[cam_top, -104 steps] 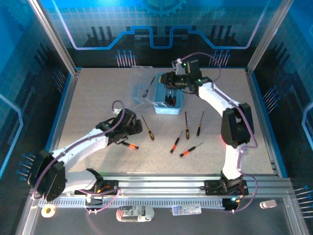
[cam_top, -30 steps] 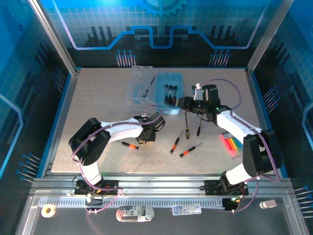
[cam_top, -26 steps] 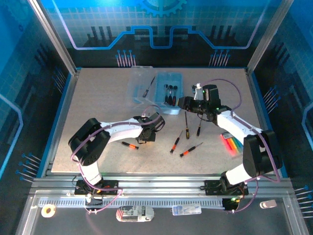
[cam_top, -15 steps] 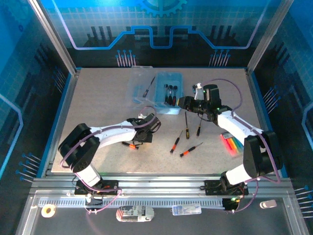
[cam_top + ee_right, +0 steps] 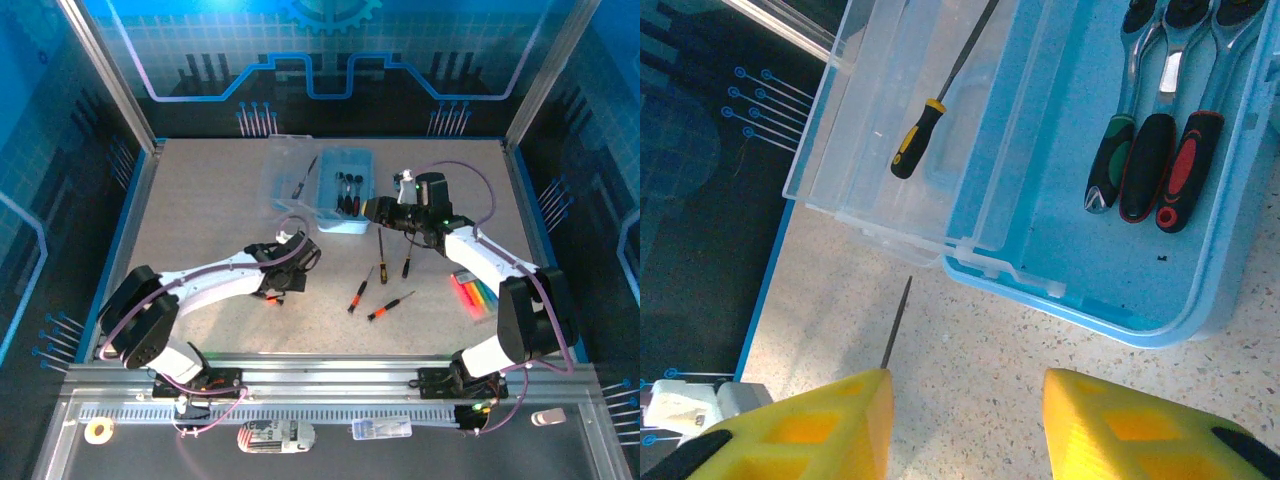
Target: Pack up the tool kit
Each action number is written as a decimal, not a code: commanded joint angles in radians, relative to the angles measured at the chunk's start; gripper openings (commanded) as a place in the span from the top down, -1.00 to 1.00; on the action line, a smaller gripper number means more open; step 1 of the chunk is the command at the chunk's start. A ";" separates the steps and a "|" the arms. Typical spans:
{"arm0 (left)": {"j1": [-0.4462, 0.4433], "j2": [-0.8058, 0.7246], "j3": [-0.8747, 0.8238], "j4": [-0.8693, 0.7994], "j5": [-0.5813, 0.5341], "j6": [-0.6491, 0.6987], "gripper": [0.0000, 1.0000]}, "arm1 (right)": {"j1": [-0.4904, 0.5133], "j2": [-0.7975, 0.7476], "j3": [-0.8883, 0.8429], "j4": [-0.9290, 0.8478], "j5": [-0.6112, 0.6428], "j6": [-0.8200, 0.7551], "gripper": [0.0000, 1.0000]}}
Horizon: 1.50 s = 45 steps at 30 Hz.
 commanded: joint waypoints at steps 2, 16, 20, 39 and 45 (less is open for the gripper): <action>0.007 -0.132 -0.061 -0.012 0.009 0.009 0.74 | 0.001 -0.002 0.037 -0.005 -0.042 0.015 0.10; 0.006 -0.351 -0.094 0.056 0.086 0.112 0.72 | 0.162 0.031 0.083 0.120 -0.074 0.073 -0.02; 0.006 -0.350 -0.090 0.103 0.116 0.118 0.72 | 0.236 0.067 0.108 0.152 -0.072 0.095 -0.07; 0.006 -0.339 -0.068 0.144 0.135 0.114 0.73 | 0.339 0.264 0.179 0.250 -0.129 0.209 0.11; 0.006 -0.327 -0.065 0.148 0.138 0.113 0.73 | 0.350 0.280 0.184 0.258 -0.143 0.217 0.37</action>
